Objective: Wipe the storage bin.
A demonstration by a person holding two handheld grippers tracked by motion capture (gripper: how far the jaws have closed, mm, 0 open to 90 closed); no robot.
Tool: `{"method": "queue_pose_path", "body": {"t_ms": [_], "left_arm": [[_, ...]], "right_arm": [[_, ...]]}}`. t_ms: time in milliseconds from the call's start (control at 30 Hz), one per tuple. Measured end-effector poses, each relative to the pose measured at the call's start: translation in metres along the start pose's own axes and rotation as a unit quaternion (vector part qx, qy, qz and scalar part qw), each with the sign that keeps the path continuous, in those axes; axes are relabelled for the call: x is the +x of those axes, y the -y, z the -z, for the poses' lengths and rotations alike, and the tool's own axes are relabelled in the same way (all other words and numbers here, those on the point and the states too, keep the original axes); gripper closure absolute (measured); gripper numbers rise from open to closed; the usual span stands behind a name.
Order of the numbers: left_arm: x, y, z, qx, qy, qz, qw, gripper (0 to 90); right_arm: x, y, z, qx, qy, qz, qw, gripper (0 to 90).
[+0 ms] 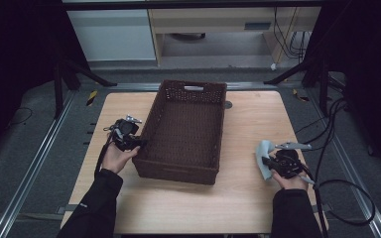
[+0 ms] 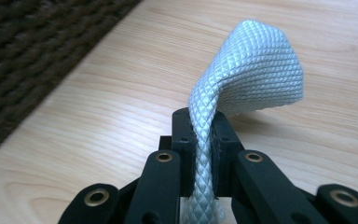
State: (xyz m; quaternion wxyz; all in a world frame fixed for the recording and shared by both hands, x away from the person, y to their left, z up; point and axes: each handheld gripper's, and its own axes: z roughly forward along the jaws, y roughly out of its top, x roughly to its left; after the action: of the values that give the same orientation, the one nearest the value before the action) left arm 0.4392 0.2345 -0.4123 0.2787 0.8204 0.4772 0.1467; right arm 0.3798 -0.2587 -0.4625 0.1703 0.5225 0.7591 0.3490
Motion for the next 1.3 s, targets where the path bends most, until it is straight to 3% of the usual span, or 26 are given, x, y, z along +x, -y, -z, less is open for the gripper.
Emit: {"method": "queue_pose_path", "body": {"t_ms": [133,200,467,800,1033,1300], "left_arm": [[0.000,0.000,0.000,0.000,0.000,0.000,1.0000,75.5],[0.000,0.000,0.000,0.000,0.000,0.000,1.0000,75.5],[0.000,0.000,0.000,0.001,0.001,0.000,1.0000,75.6],[0.000,0.000,0.000,0.002,0.002,0.000,1.0000,75.5],[0.000,0.000,0.000,0.003,0.003,0.001,1.0000,75.6],[0.000,-0.001,0.000,0.008,0.006,-0.004,0.9999,77.1]], "right_arm": [[-0.012,0.003,-0.005,0.006,0.008,-0.016,0.9998,83.6],[-0.016,0.005,-0.008,0.005,-0.001,-0.030,0.9995,83.5],[-0.021,0.008,-0.013,0.015,0.003,-0.032,0.9994,77.8],[-0.019,0.003,-0.006,-0.009,0.016,-0.025,0.9995,62.2],[-0.016,-0.006,0.004,-0.020,0.026,-0.018,0.9993,60.9],[-0.004,-0.022,0.015,-0.040,0.020,-0.009,0.9990,62.3]]}}
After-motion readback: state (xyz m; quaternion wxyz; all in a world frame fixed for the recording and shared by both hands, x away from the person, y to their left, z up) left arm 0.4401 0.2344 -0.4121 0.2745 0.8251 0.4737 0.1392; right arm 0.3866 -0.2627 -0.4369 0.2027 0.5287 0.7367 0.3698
